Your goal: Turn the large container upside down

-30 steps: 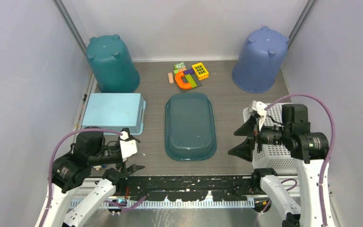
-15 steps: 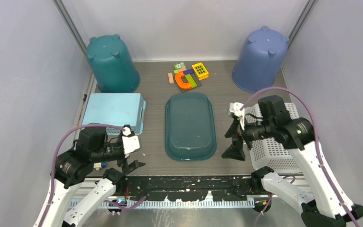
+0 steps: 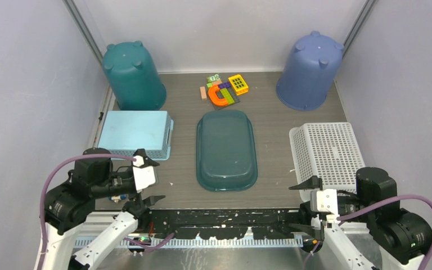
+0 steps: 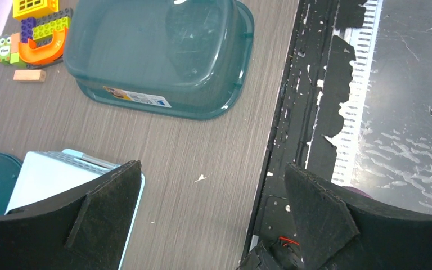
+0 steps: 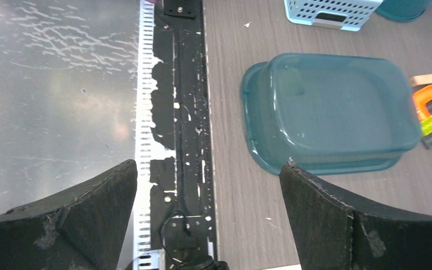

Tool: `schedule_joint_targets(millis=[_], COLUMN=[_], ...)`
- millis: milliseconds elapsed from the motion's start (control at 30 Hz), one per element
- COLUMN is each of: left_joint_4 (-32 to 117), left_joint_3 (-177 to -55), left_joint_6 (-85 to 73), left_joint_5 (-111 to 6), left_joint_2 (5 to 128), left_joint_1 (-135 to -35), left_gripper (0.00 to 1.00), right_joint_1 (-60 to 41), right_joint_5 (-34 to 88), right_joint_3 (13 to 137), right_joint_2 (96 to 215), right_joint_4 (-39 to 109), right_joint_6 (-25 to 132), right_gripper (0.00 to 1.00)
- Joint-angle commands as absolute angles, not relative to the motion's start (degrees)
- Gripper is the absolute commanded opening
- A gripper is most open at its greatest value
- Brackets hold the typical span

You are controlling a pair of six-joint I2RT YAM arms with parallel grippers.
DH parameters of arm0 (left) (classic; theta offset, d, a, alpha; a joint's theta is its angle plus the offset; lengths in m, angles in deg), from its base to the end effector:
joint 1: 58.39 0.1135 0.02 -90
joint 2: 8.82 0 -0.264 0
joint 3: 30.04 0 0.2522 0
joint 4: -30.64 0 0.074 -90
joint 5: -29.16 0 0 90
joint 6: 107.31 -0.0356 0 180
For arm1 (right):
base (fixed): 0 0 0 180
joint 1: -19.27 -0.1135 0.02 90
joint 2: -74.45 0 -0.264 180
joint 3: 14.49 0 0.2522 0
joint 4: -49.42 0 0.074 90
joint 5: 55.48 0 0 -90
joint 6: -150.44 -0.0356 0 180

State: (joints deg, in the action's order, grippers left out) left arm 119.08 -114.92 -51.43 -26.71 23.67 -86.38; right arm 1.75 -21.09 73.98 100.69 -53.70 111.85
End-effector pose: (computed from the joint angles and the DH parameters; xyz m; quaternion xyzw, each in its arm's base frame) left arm 0.0214 -0.0340 0.3942 0.5535 0.6612 -0.2380 0.4470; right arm -0.0357 0.0195 0.3918 -0.6151 0.5536 0.2987 0.4753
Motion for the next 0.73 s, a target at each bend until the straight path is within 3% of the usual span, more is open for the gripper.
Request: schedule_joint_targets(millis=[0,700], left_joint_4=[123.03,124.44], left_joint_3=[-116.67,-113.01], left_joint_6=[-53.95,-56.43], left_joint_5=[-22.92,-18.17], left_joint_2=[23.09,20.34], left_joint_1=[-85.59,-84.94], left_gripper=[1.00,1.00], right_joint_1=[3.59,5.91], right_joint_5=[-21.89,-26.47], right_joint_3=[75.44,72.84], right_joint_2=[99.33,101.22], right_joint_4=[-63.92,-63.83], right_joint_6=[114.68,117.04], right_gripper=[1.00,1.00])
